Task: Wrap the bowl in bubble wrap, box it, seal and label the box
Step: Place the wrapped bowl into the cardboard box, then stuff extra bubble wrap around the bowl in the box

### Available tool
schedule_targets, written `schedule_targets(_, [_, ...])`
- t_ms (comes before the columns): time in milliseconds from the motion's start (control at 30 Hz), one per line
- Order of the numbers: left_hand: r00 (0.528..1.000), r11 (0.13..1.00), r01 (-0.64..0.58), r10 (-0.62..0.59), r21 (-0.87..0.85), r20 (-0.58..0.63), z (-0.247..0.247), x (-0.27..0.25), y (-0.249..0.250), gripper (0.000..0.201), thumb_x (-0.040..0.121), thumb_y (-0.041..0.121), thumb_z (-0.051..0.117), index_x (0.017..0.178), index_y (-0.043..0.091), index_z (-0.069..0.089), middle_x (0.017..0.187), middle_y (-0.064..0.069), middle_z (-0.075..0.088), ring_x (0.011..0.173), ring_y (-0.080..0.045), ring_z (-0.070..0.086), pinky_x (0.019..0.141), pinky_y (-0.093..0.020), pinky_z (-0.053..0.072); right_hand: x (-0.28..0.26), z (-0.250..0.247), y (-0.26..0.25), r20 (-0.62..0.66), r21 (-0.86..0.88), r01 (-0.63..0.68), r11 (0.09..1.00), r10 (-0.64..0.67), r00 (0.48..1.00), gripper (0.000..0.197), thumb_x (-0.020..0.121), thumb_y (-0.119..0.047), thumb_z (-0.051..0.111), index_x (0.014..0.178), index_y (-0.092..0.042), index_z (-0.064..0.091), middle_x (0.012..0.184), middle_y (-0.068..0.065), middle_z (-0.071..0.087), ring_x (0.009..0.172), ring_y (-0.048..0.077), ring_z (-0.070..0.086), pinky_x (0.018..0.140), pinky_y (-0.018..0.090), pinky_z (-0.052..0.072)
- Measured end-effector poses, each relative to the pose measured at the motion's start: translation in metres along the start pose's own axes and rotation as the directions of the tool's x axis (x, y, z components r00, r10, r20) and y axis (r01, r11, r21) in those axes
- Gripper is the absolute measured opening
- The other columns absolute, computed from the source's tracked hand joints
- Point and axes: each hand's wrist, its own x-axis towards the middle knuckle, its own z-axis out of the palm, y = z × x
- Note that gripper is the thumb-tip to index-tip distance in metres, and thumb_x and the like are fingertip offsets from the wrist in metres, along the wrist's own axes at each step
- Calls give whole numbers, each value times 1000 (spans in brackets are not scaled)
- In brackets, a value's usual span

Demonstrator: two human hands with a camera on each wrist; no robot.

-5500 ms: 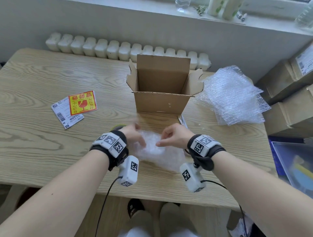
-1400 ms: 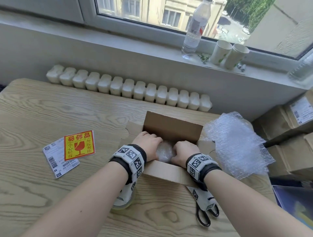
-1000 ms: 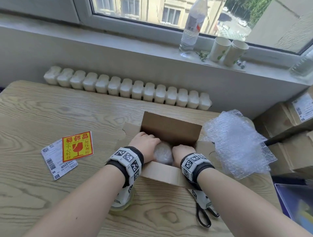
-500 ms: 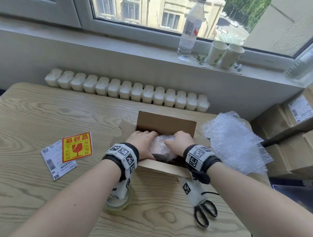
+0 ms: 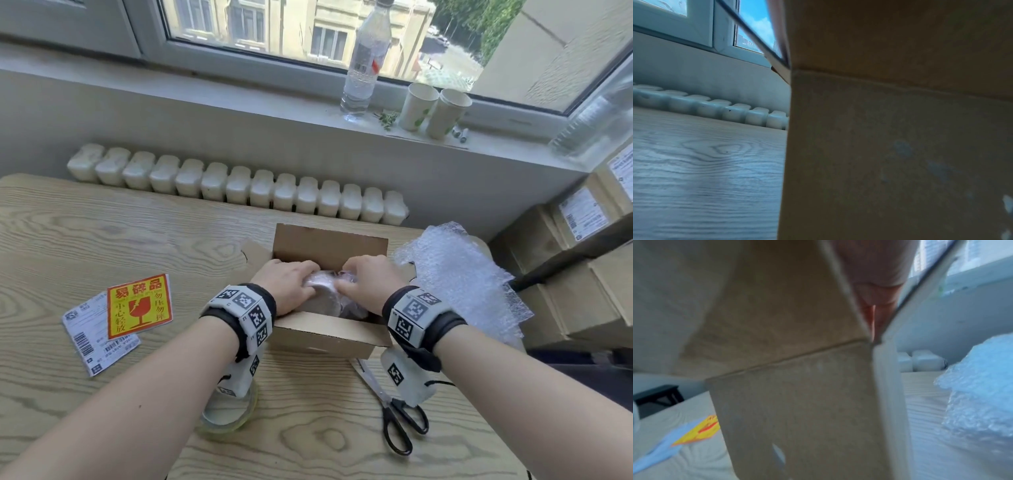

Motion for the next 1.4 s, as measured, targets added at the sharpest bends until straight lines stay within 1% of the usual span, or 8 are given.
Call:
schedule_targets(100, [1000, 992, -10, 8, 125, 18, 5, 4, 5, 38, 97, 47, 36, 120, 18, 45, 110, -2, 68, 105, -22, 55, 95, -28, 28, -7, 4, 8, -8, -27, 109, 994, -109, 994, 33, 86, -46, 50, 114, -35, 64, 115, -10, 62, 114, 15, 49, 89, 35, 46])
schedule_targets(233, [997, 970, -76, 71, 231, 28, 9, 9, 9, 36, 100, 40, 34, 116, 19, 58, 114, -2, 63, 108, -21, 54, 95, -32, 34, -6, 14, 8, 137, -228, 230, 946, -203, 970, 30, 86, -46, 51, 93, -24, 71, 98, 0, 66, 104, 21, 50, 86, 33, 40])
schedule_targets(333, [998, 968, -58, 62, 244, -11, 18, 6, 9, 23, 94, 19, 46, 115, 17, 55, 119, -4, 51, 110, -22, 48, 93, -33, 40, -5, 25, -1, 206, -392, 233, 890, -162, 965, 29, 91, -41, 52, 101, -17, 67, 106, 6, 66, 107, 24, 53, 84, 34, 36])
schedule_targets(467, [998, 992, 15, -6, 126, -65, 23, -1, 5, 33, 87, 3, 44, 115, 15, 55, 115, -6, 51, 109, -24, 49, 88, -34, 43, -5, 38, 2, 257, -314, 132, 940, -50, 965, 25, 91, -12, 49, 112, -12, 63, 115, 11, 64, 105, 30, 62, 77, 33, 46])
schedule_targets(833, [997, 928, -65, 48, 366, 55, 28, 1, 7, 31, 88, 12, 41, 104, 18, 66, 101, -2, 72, 96, -20, 63, 103, -27, 27, 3, 38, 8, 433, -222, 94, 971, 12, 901, 30, 89, -11, 50, 115, -10, 64, 114, 10, 65, 104, 29, 62, 80, 32, 51])
schedule_targets(1133, [999, 994, -47, 45, 97, 31, 0, -6, 21, 36, 94, 21, 42, 126, 22, 56, 130, 1, 55, 120, -18, 50, 98, -32, 43, -11, -9, 34, 29, 231, -2, 973, -5, 1000, 23, 89, -15, 54, 100, -21, 73, 110, 0, 68, 104, 16, 60, 90, 26, 47])
schedule_targets(1267, [990, 992, -109, 114, 65, -79, -37, -8, 49, 30, 94, 24, 45, 120, 22, 59, 124, 1, 58, 115, -19, 52, 95, -33, 44, -22, -35, 59, -203, 418, -52, 907, 149, 968, 20, 87, -14, 56, 95, -20, 74, 103, 0, 70, 99, 14, 62, 86, 24, 47])
schedule_targets(1400, [970, 988, -149, 153, 33, -187, -63, 3, 86, 28, 93, 24, 46, 117, 22, 60, 123, 0, 58, 114, -19, 51, 92, -30, 40, -34, -44, 99, -261, 440, -166, 883, 302, 917, 22, 87, -16, 55, 101, -22, 72, 111, -2, 68, 100, 13, 59, 79, 19, 38])
